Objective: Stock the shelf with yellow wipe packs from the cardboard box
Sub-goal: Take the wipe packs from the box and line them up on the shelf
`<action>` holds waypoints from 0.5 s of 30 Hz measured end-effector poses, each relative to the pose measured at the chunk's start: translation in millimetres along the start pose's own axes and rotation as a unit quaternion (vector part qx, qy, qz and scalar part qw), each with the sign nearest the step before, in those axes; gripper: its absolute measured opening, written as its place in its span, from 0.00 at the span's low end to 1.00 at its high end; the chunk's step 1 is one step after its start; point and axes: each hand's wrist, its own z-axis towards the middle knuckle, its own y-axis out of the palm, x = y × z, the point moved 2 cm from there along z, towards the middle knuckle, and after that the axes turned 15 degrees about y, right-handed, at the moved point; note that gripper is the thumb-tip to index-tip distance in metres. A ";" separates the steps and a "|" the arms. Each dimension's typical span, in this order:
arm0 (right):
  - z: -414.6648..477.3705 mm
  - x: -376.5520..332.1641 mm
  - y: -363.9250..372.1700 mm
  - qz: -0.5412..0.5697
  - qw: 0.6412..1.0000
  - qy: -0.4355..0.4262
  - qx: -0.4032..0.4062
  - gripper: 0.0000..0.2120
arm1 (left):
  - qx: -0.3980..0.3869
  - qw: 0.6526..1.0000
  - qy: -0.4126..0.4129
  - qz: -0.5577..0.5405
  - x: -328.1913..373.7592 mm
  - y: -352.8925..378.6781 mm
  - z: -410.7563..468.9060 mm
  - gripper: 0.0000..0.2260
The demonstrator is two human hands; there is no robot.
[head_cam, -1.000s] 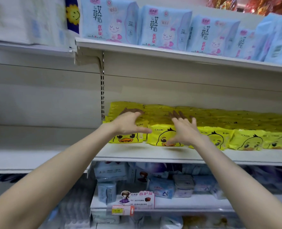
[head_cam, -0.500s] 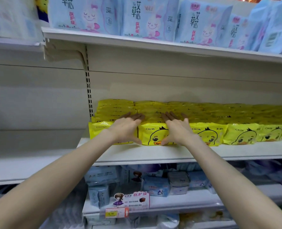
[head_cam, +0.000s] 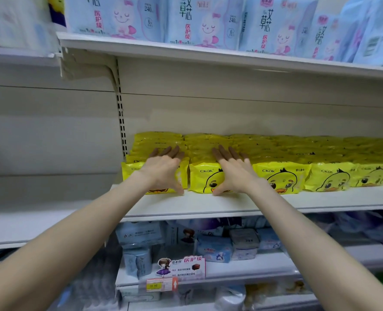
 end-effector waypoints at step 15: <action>9.0 0.8 6.4 0.027 0.999 0.009 0.017 0.57 | 0.000 1.000 0.020 0.000 -3.8 4.1 -0.7 0.48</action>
